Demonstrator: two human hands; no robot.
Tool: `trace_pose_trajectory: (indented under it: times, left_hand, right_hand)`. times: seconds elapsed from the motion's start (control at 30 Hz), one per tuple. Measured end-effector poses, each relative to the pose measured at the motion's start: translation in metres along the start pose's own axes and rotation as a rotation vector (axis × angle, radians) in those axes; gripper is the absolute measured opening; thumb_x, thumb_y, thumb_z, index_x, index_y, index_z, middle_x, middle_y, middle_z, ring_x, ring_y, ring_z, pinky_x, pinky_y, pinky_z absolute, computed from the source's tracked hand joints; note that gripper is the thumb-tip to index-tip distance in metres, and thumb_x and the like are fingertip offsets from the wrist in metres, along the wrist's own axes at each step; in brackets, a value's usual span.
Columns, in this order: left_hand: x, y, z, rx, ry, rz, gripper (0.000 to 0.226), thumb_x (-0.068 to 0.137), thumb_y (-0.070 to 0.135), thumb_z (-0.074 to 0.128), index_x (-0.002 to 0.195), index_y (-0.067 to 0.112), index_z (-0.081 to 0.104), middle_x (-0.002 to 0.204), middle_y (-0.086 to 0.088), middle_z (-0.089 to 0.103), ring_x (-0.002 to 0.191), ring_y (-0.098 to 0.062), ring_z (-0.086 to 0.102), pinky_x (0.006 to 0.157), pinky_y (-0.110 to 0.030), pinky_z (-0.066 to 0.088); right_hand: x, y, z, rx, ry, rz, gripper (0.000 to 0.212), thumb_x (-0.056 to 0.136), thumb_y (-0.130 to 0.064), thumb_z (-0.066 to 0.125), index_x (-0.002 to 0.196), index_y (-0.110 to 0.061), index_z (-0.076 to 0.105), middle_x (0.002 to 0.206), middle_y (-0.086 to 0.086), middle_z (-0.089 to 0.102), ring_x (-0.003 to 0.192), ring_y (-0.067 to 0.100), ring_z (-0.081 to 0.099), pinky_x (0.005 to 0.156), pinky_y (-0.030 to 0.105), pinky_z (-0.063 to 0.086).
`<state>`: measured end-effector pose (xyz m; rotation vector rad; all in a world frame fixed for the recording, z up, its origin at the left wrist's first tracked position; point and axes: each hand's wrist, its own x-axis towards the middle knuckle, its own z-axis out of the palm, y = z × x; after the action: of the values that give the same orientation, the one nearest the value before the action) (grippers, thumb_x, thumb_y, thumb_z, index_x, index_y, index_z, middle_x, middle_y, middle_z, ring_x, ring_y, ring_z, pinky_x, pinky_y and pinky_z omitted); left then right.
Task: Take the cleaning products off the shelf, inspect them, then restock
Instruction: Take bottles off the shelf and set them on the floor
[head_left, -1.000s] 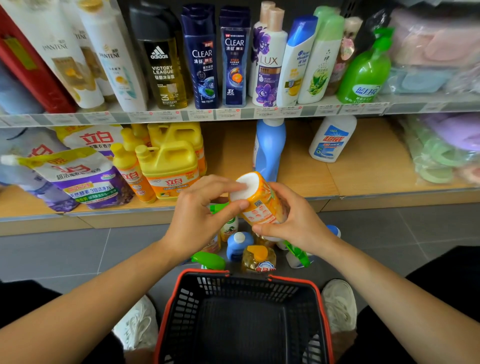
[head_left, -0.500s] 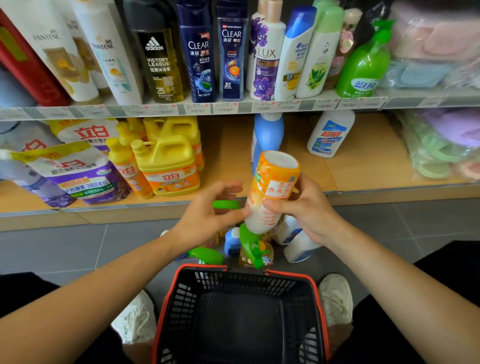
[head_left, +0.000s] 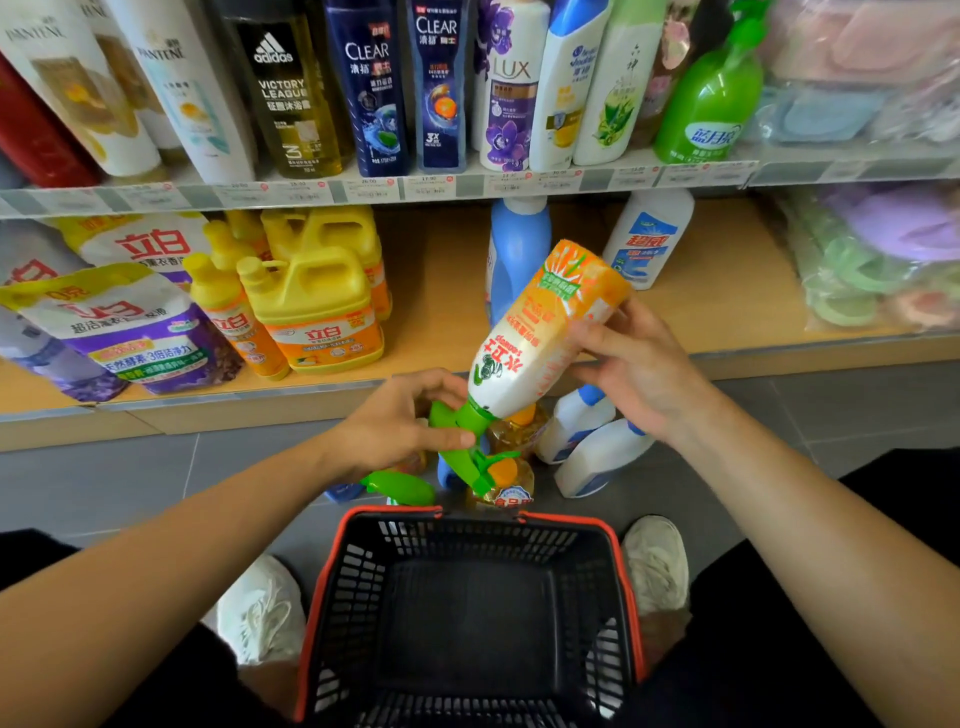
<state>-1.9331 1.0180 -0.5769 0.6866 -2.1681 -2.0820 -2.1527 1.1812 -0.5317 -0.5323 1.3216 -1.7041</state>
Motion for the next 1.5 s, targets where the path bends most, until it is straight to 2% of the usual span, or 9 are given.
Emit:
trace_pose_trajectory:
  times: [0.1,0.3,0.43,0.63,0.83,0.97,1.07,1.3,1.5]
  left_hand:
    - [0.003,0.004,0.0,0.048,0.109,0.072,0.046,0.059,0.017,0.09,0.101,0.021,0.071,0.097,0.0,0.068,0.088,-0.012,0.063,0.083,-0.035,0.053]
    - [0.019,0.005,0.007,-0.045,0.152,-0.016,0.026,0.079,0.009,0.083,0.101,0.014,0.072,0.088,0.002,0.079,0.08,-0.009,0.073,0.066,-0.019,0.056]
    - [0.026,0.0,0.013,-0.193,0.032,-0.049,0.032,0.087,0.012,0.073,0.118,0.013,0.066,0.107,-0.006,0.078,0.096,-0.022,0.075,0.084,-0.035,0.061]
    - [0.038,0.015,0.007,-0.235,0.14,0.114,0.036,0.083,0.019,0.071,0.116,0.006,0.065,0.095,-0.007,0.078,0.085,-0.02,0.073,0.074,-0.034,0.062]
    - [0.046,0.025,0.021,0.067,0.119,0.172,0.029,0.083,0.03,0.073,0.106,0.013,0.073,0.089,-0.006,0.079,0.078,-0.02,0.074,0.067,-0.028,0.059]
    - [0.057,0.017,0.038,0.354,0.087,0.226,0.021,0.086,0.029,0.078,0.1,0.014,0.076,0.082,-0.005,0.076,0.071,-0.023,0.07,0.063,-0.036,0.053]
    - [0.064,0.006,0.059,0.48,0.071,0.242,0.022,0.084,0.029,0.082,0.103,0.02,0.075,0.084,0.001,0.076,0.073,-0.012,0.07,0.065,-0.032,0.052]
    - [0.093,-0.036,0.091,0.81,0.016,0.255,0.034,0.08,0.046,0.081,0.109,0.03,0.075,0.087,0.005,0.075,0.079,-0.019,0.07,0.071,-0.039,0.055]
    - [0.119,-0.07,0.097,1.271,-0.045,0.32,0.042,0.076,0.065,0.073,0.11,0.039,0.074,0.094,0.004,0.069,0.104,-0.019,0.058,0.068,-0.031,0.036]
  right_hand:
    - [-0.001,-0.006,-0.015,-0.013,0.058,0.046,0.078,0.061,-0.037,0.095,0.128,-0.017,0.061,0.129,0.011,0.066,0.118,0.028,0.066,0.087,0.049,0.058]
    - [-0.007,0.001,-0.041,0.122,0.209,0.073,0.056,0.079,-0.024,0.08,0.13,-0.014,0.059,0.121,0.012,0.071,0.113,0.029,0.069,0.087,0.05,0.059]
    - [-0.011,0.001,-0.059,0.088,0.217,0.098,0.057,0.083,-0.031,0.078,0.133,-0.014,0.057,0.126,0.011,0.069,0.117,0.028,0.067,0.096,0.05,0.055]
    - [-0.021,0.012,-0.086,-0.356,0.174,0.228,0.064,0.065,-0.053,0.082,0.12,-0.024,0.068,0.115,0.002,0.075,0.106,0.017,0.071,0.083,0.032,0.055]
    - [-0.018,0.041,-0.113,-0.855,0.236,0.172,0.028,0.081,-0.03,0.083,0.107,-0.034,0.072,0.105,-0.017,0.073,0.097,-0.003,0.067,0.08,0.015,0.048]
    - [-0.017,0.063,-0.126,-1.204,0.273,0.154,0.036,0.082,-0.019,0.081,0.117,-0.015,0.072,0.119,0.005,0.07,0.109,0.021,0.065,0.095,0.037,0.052]
    - [-0.019,0.071,-0.127,-1.347,0.255,0.137,0.026,0.086,-0.017,0.076,0.112,-0.013,0.074,0.113,0.009,0.071,0.103,0.027,0.066,0.083,0.03,0.049]
    - [-0.017,0.076,-0.127,-1.387,0.3,0.091,0.021,0.09,-0.015,0.072,0.11,-0.011,0.073,0.114,0.009,0.066,0.103,0.027,0.061,0.078,0.024,0.033]
    - [-0.015,0.081,-0.13,-1.373,0.308,0.062,0.019,0.089,-0.012,0.073,0.108,-0.01,0.073,0.112,0.009,0.067,0.102,0.027,0.061,0.077,0.024,0.033]
